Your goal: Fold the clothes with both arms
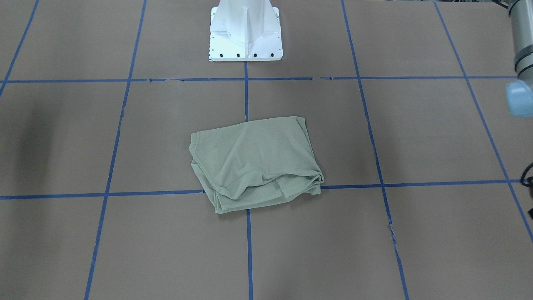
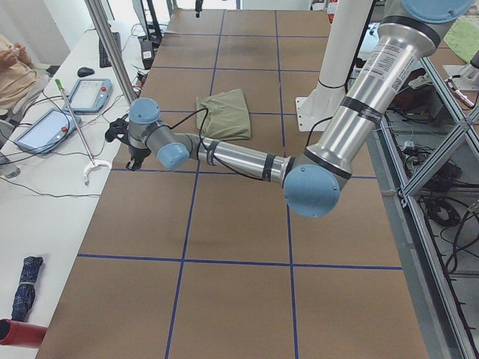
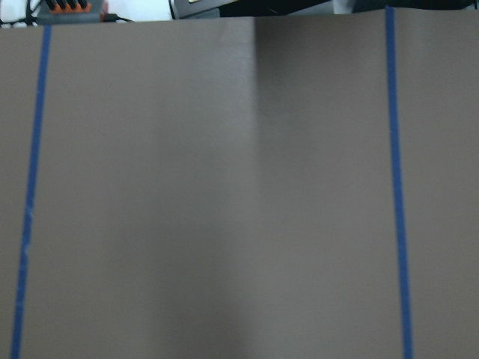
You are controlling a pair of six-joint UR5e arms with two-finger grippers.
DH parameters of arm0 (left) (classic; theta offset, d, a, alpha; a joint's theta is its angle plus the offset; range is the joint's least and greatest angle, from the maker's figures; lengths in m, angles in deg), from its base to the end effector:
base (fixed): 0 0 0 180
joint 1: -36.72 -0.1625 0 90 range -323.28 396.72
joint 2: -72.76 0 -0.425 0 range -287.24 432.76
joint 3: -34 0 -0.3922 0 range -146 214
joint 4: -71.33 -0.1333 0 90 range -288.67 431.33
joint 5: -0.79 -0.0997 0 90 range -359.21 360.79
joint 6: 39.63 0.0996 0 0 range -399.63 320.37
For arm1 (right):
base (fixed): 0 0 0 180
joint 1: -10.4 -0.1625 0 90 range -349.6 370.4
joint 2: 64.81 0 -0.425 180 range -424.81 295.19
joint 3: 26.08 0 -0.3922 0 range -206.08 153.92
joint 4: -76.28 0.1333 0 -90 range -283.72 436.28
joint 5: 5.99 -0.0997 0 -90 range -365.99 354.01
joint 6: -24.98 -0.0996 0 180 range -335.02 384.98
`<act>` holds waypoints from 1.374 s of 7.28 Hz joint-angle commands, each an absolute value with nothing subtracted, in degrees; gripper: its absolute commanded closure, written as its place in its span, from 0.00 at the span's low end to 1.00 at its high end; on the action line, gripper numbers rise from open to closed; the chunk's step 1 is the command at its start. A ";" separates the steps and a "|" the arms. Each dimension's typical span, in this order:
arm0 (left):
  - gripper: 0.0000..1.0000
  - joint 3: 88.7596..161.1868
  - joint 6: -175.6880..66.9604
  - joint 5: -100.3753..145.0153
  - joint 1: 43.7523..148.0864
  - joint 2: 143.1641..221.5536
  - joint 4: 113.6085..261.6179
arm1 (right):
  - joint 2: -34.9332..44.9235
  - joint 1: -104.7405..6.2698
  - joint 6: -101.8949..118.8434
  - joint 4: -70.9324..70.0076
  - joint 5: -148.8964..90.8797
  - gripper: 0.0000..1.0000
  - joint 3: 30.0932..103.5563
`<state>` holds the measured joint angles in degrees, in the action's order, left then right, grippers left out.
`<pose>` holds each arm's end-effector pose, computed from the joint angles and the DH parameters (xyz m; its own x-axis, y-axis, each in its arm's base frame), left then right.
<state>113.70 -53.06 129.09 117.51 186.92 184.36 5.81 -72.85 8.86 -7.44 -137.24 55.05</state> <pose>0.0384 -0.6841 0.4590 0.7253 0.2960 -0.6216 0.0416 0.8824 0.4687 -0.0085 -0.6472 0.5348 0.7270 -0.0026 0.6866 -0.0930 0.9904 0.1022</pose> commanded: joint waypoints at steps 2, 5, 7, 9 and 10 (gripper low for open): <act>0.00 118.46 -39.81 135.21 125.92 180.45 166.71 | 13.12 -76.44 20.75 -14.85 -137.47 0.00 58.89; 0.00 123.64 -37.54 135.98 126.20 172.29 168.52 | 12.36 -77.84 20.76 -21.78 -140.53 0.00 61.53; 0.00 126.47 -38.23 136.05 125.93 170.50 169.59 | 13.67 -77.76 19.88 -21.45 -139.67 0.00 64.09; 0.00 125.25 -37.35 135.96 125.93 170.32 170.29 | 13.94 -77.50 19.79 -21.19 -139.67 0.00 63.57; 0.00 124.02 -37.26 135.88 125.93 170.06 170.65 | 14.46 -76.80 19.96 -21.19 -139.58 0.00 63.31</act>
